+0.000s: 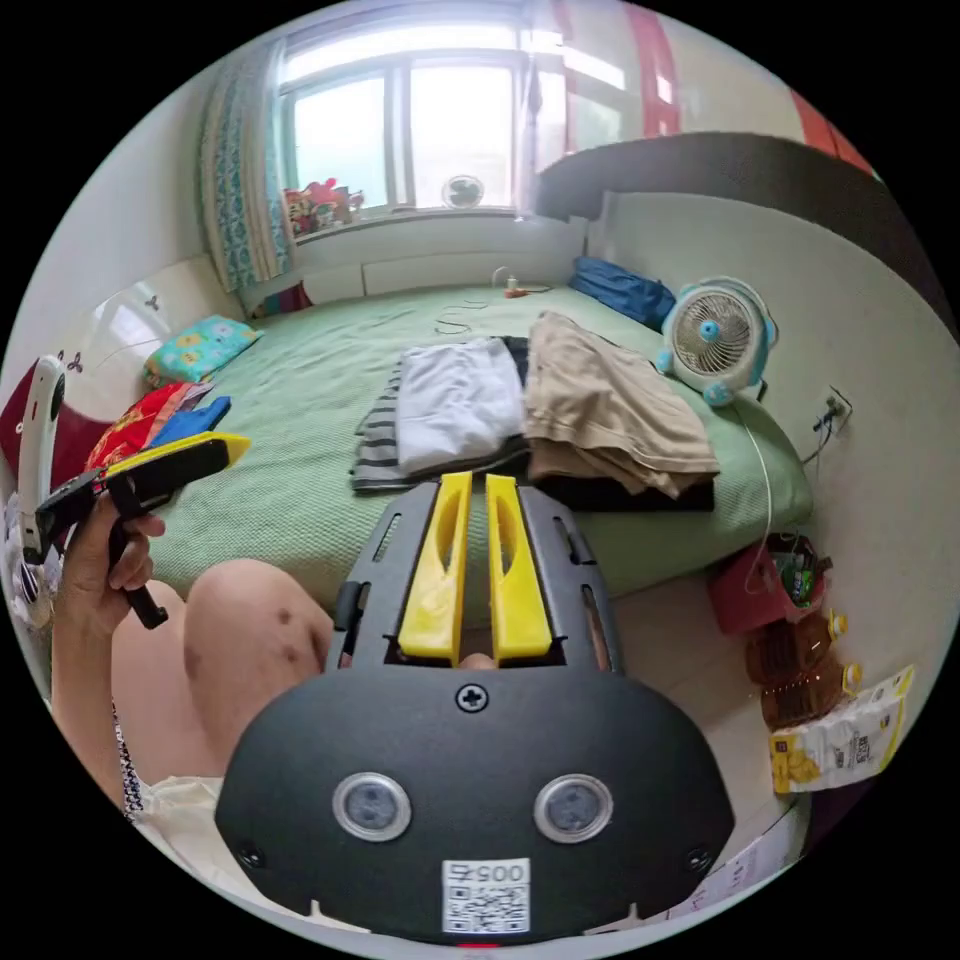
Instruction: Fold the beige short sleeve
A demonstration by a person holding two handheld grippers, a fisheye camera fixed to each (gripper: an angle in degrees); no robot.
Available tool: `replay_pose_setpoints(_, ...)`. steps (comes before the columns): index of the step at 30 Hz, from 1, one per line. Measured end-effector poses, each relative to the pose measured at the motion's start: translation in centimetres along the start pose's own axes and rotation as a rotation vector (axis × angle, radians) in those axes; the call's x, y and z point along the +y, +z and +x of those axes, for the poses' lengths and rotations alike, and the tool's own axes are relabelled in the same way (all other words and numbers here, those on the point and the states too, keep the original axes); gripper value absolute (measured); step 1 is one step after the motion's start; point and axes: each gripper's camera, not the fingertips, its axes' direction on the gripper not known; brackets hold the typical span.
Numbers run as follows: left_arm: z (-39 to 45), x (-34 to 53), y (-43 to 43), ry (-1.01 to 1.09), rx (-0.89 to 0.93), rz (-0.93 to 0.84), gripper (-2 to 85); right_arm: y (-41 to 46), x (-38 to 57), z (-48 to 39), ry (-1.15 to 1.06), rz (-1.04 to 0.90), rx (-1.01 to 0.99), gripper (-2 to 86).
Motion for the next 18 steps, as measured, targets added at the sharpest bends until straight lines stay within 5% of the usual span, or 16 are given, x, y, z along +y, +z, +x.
replay_pose_setpoints(11, 9.9, -0.4, 15.7, -0.027, 0.093, -0.054, 11.4, 4.4, -11.0, 3.4, -0.127, -0.044, 0.097, 13.1)
replay_pose_setpoints(18, 13.5, -0.3, 24.1, -0.02, 0.122, -0.089, 11.6, 9.7, -15.7, 3.5, -0.133, -0.209, 0.345, 4.5)
